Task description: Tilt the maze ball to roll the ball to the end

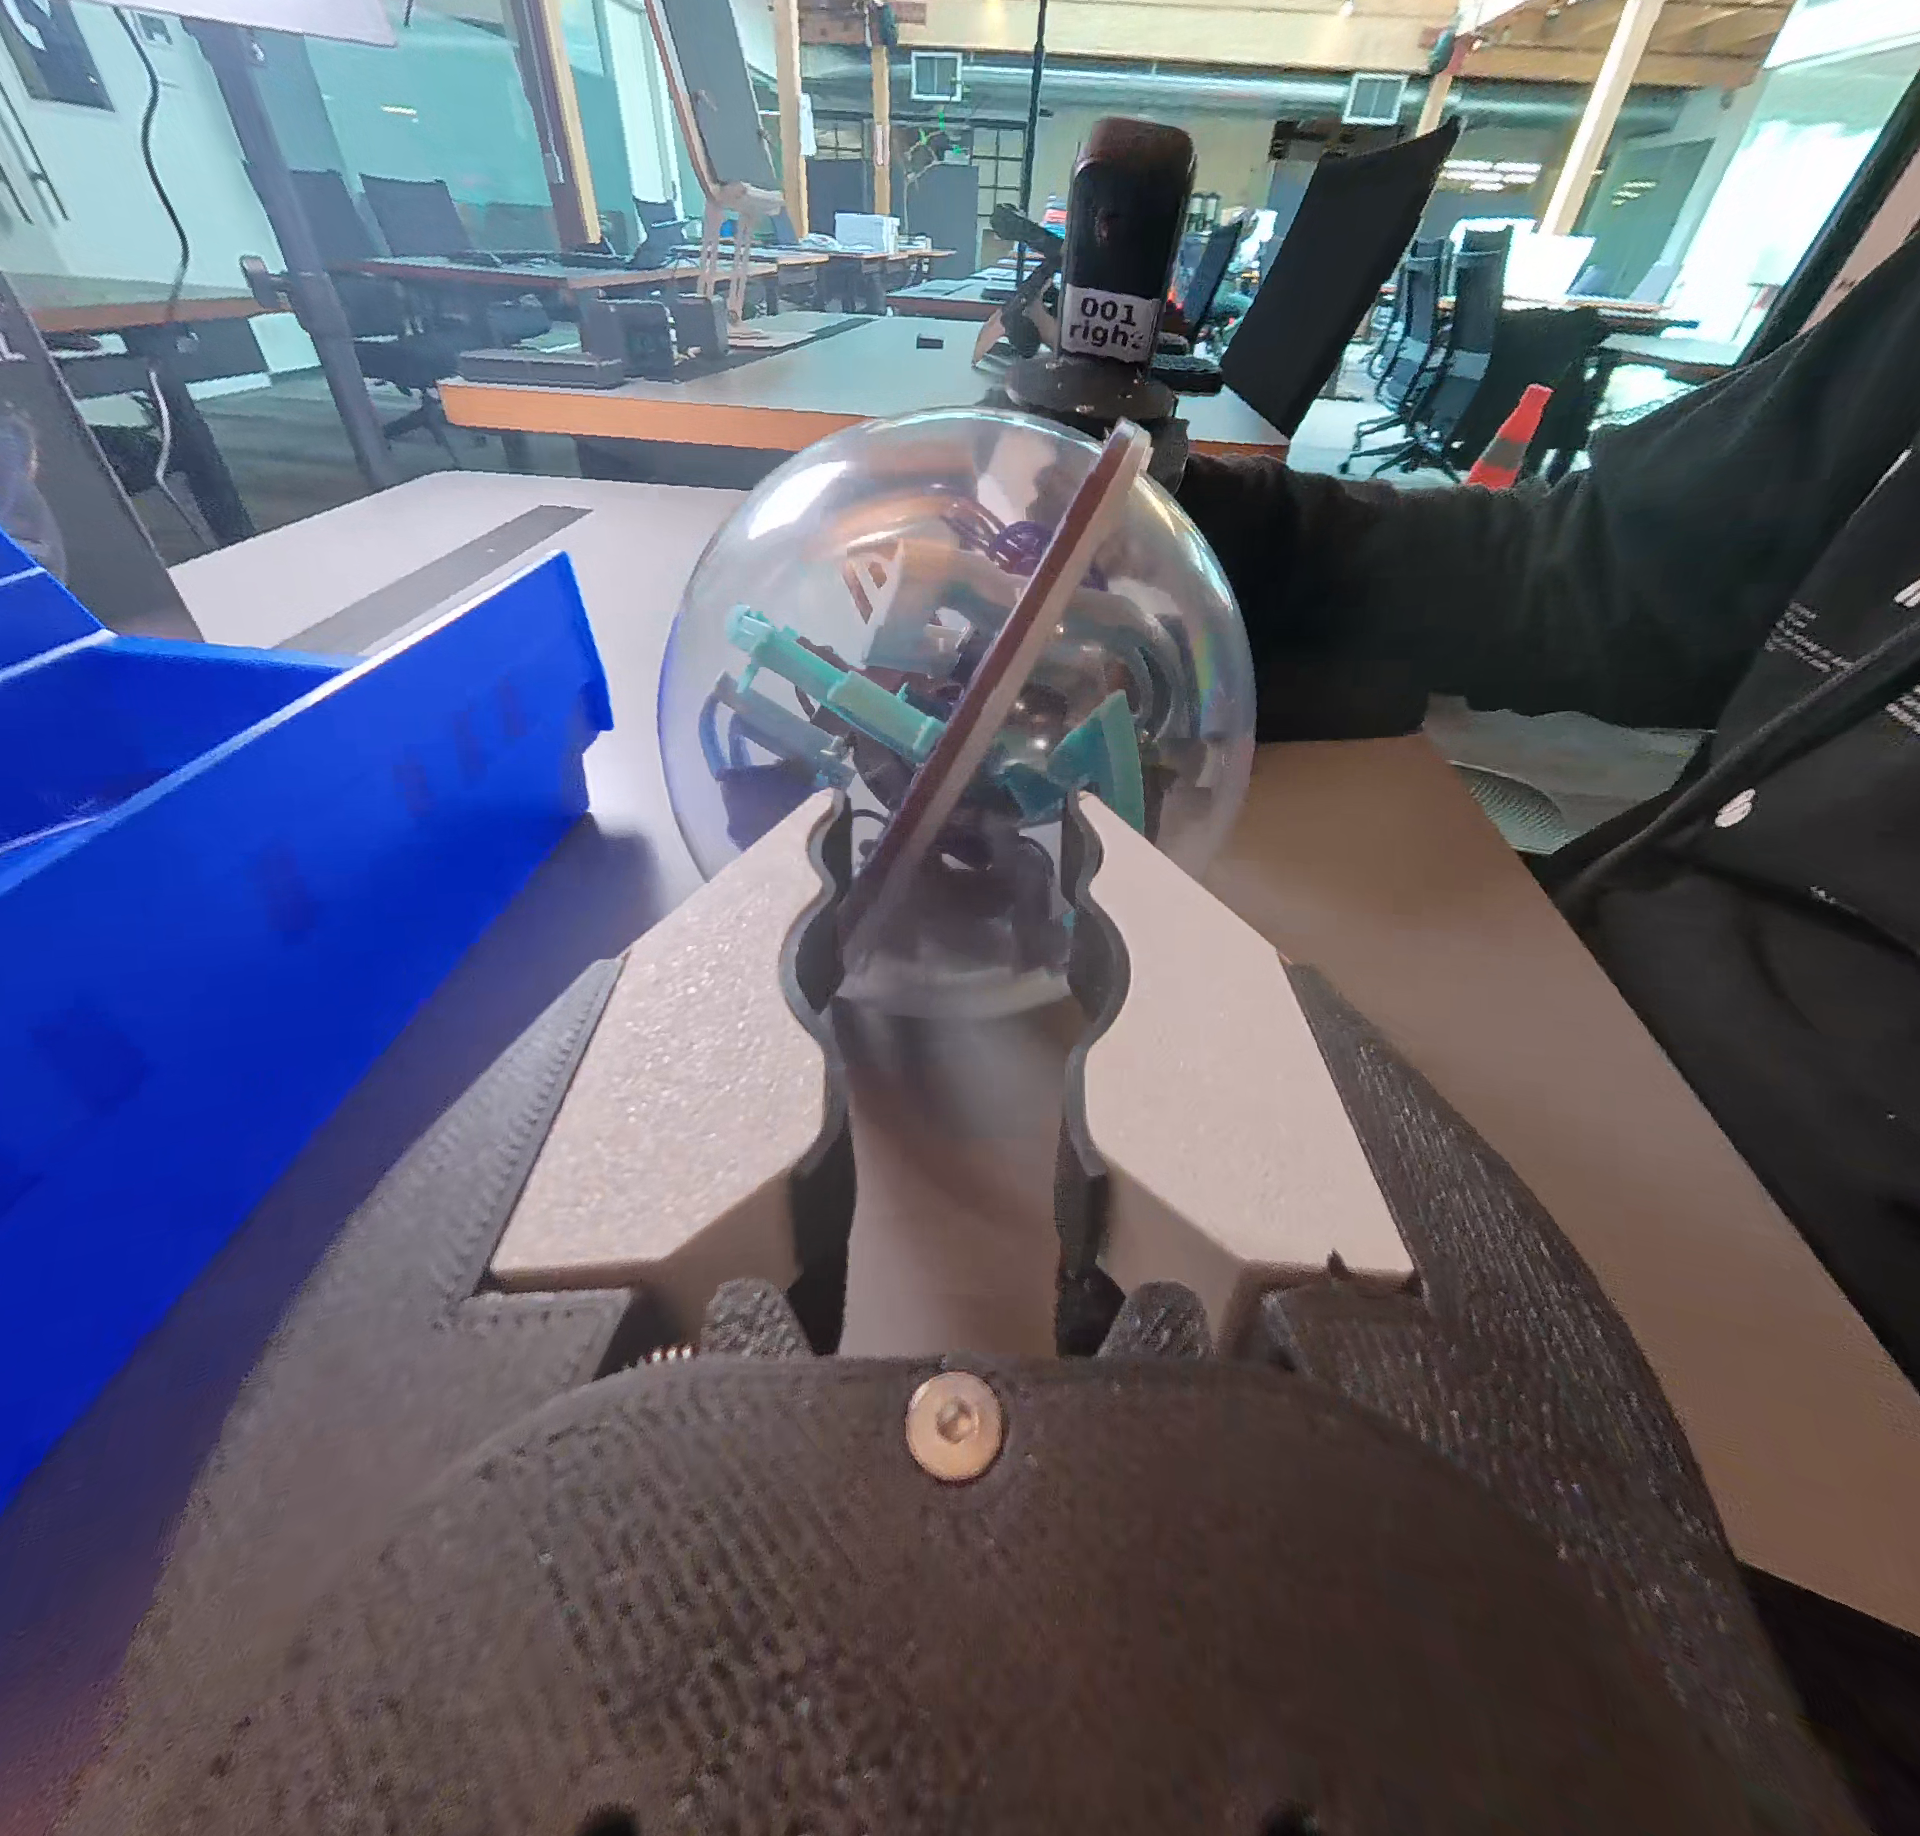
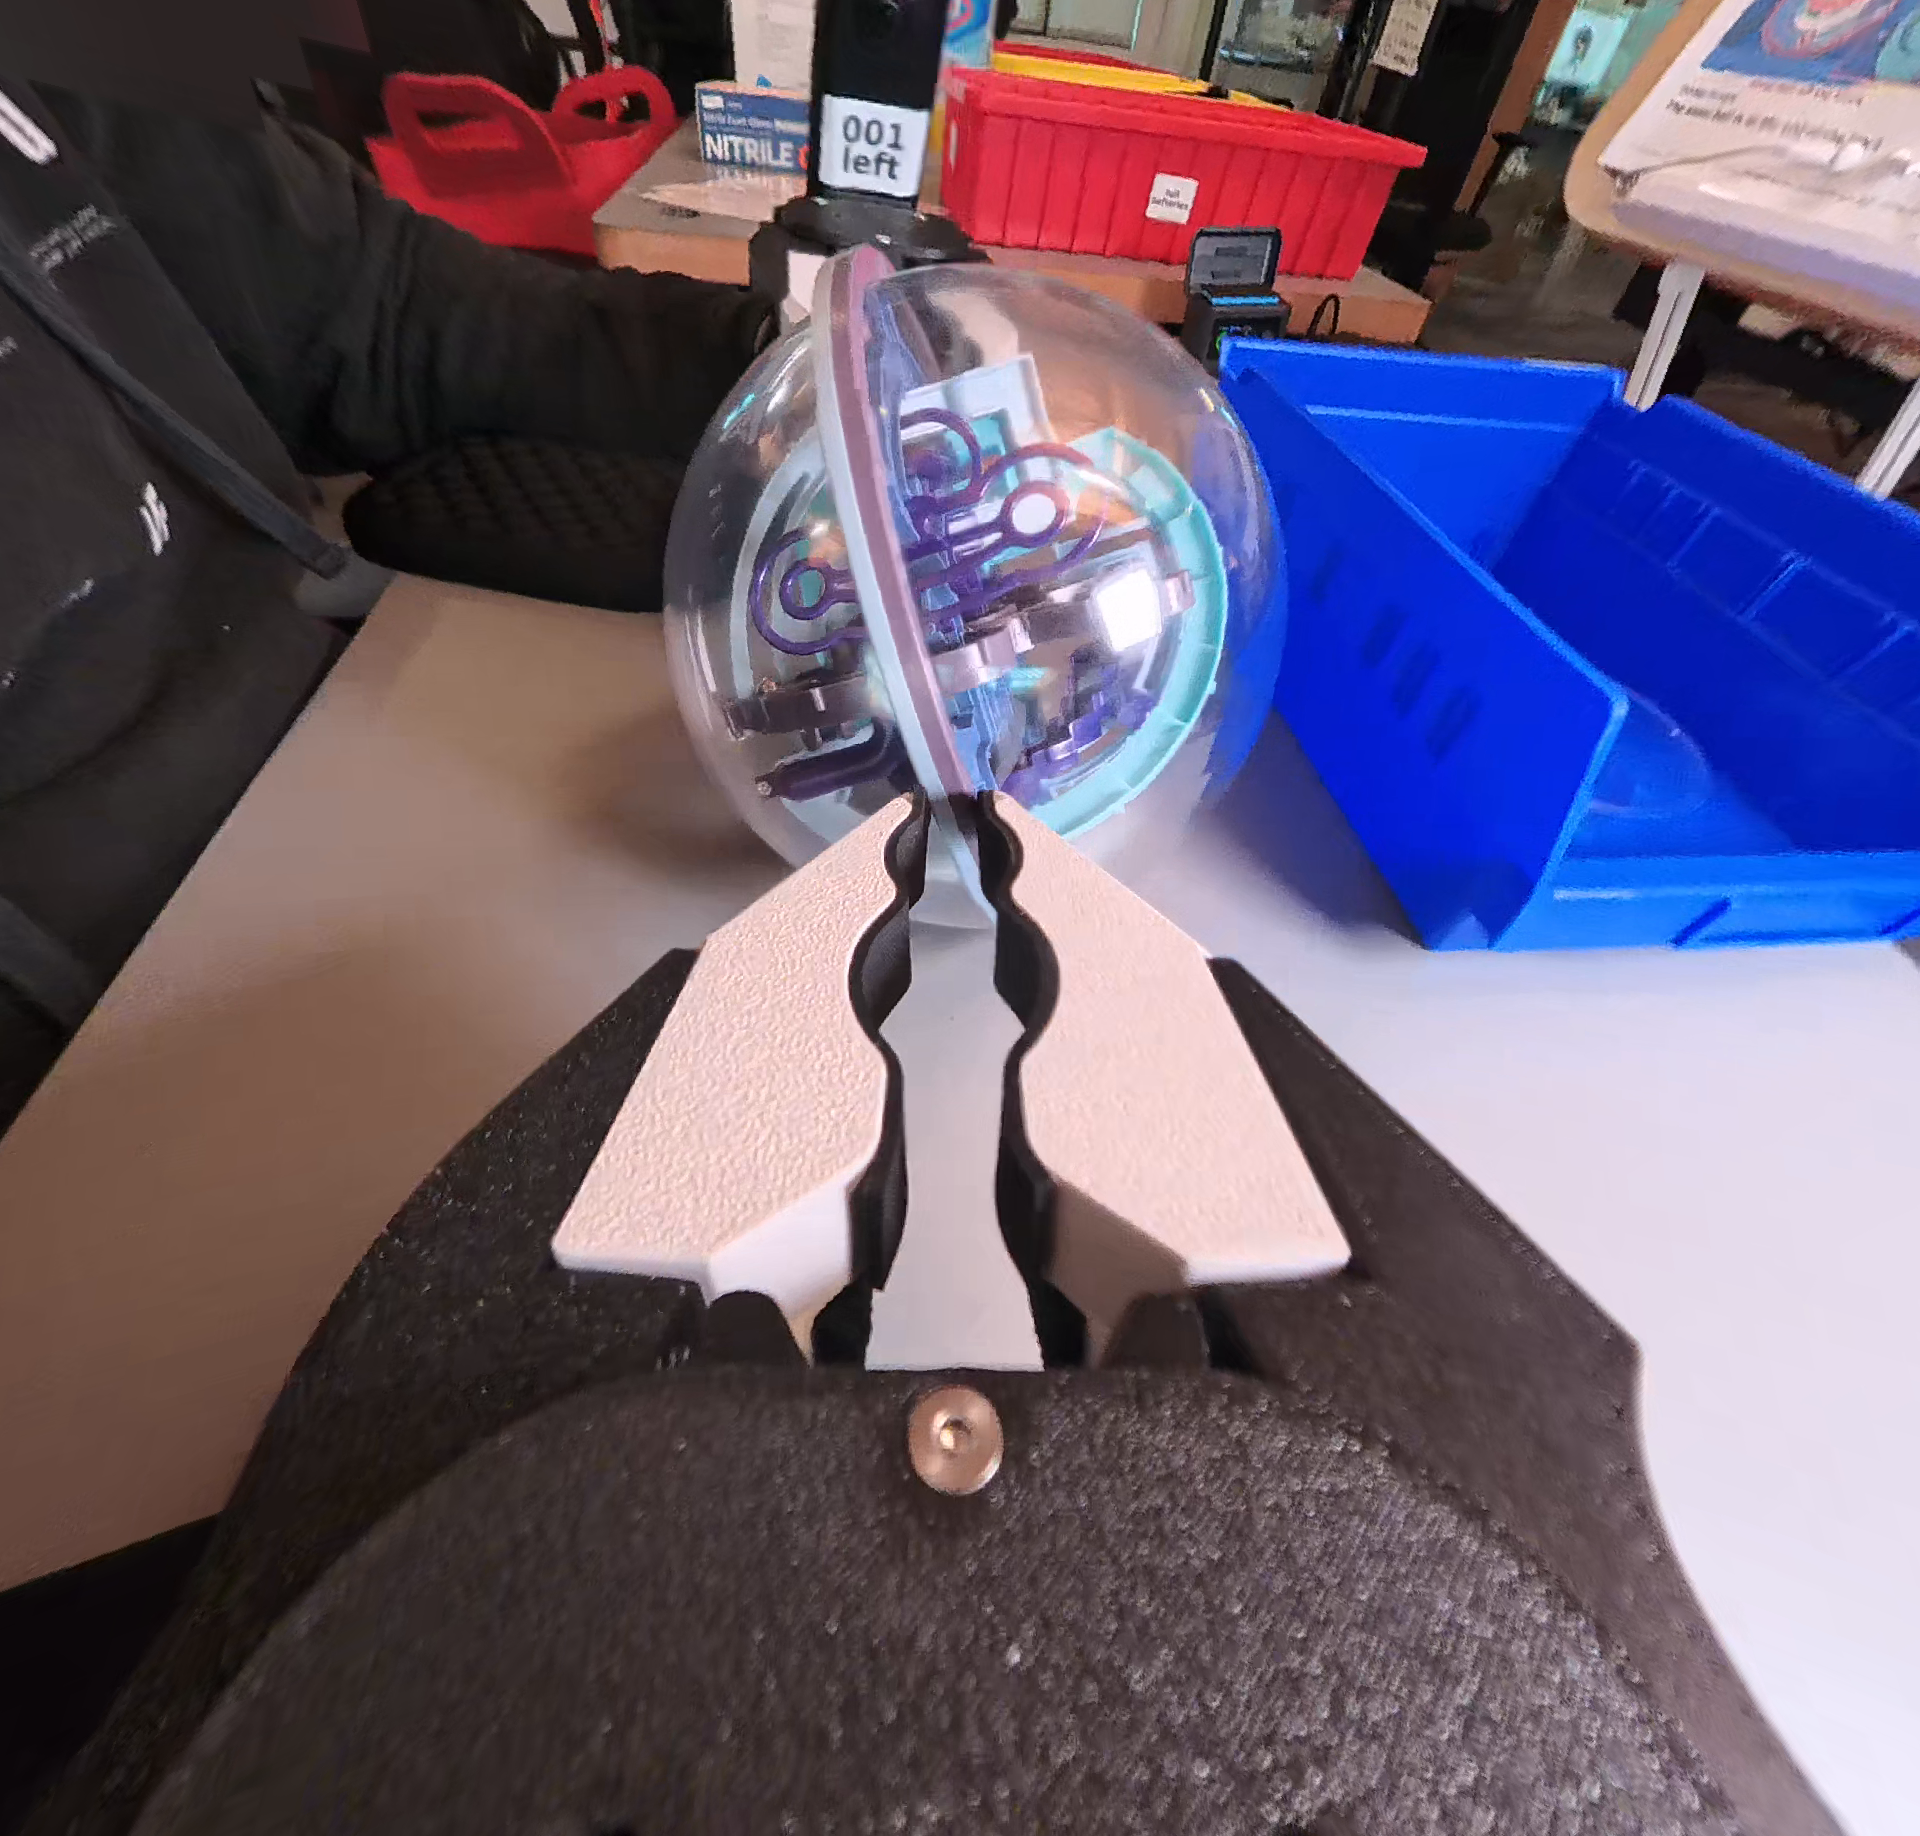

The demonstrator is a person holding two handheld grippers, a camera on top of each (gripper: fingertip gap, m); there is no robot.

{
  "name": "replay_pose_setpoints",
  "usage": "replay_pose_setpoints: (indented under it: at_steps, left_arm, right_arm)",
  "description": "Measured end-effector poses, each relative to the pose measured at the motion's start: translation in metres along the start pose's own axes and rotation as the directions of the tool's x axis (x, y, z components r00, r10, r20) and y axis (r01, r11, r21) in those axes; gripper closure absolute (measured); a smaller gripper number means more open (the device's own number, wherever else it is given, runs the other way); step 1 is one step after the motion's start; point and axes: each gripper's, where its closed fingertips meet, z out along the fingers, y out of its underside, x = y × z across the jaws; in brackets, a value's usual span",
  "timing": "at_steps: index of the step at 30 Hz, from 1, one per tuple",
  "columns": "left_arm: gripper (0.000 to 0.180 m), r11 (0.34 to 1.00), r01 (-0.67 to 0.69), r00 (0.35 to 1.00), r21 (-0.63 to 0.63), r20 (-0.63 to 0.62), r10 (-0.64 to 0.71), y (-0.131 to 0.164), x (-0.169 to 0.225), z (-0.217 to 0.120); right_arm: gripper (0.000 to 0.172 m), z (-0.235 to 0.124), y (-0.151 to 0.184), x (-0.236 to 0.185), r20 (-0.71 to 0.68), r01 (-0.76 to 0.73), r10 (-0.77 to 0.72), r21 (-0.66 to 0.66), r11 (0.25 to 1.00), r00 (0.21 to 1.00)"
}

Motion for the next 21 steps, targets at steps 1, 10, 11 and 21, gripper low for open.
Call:
replay_pose_setpoints:
  at_steps: [1, 10, 11, 21]
  left_arm:
    - [0.146, 1.0, -0.007, 1.0, 0.006, 0.012, 0.007, -0.001, -0.001, 0.0]
    - [0.169, 0.995, -0.052, 0.996, 0.087, 0.078, 0.045, -0.025, -0.001, -0.001]
    - [0.169, 0.994, -0.061, 0.994, 0.087, 0.09, 0.054, -0.026, -0.001, -0.001]
    - [0.169, 0.996, -0.062, 0.988, 0.056, 0.143, 0.054, -0.038, 0.002, 0.004]
  right_arm:
    - [0.164, 0.0, 0.002, 0.001, 0.005, -0.024, 0.024, -0.001, 1.0, 1.0]
    - [0.164, 0.012, 0.022, -0.004, 0.045, -0.122, 0.125, -0.075, 0.99, 0.991]
    - [0.164, 0.013, 0.024, -0.004, 0.044, -0.126, 0.13, -0.088, 0.988, 0.991]
    - [0.164, 0.018, 0.032, -0.007, 0.092, -0.238, 0.255, -0.169, 0.956, 0.962]
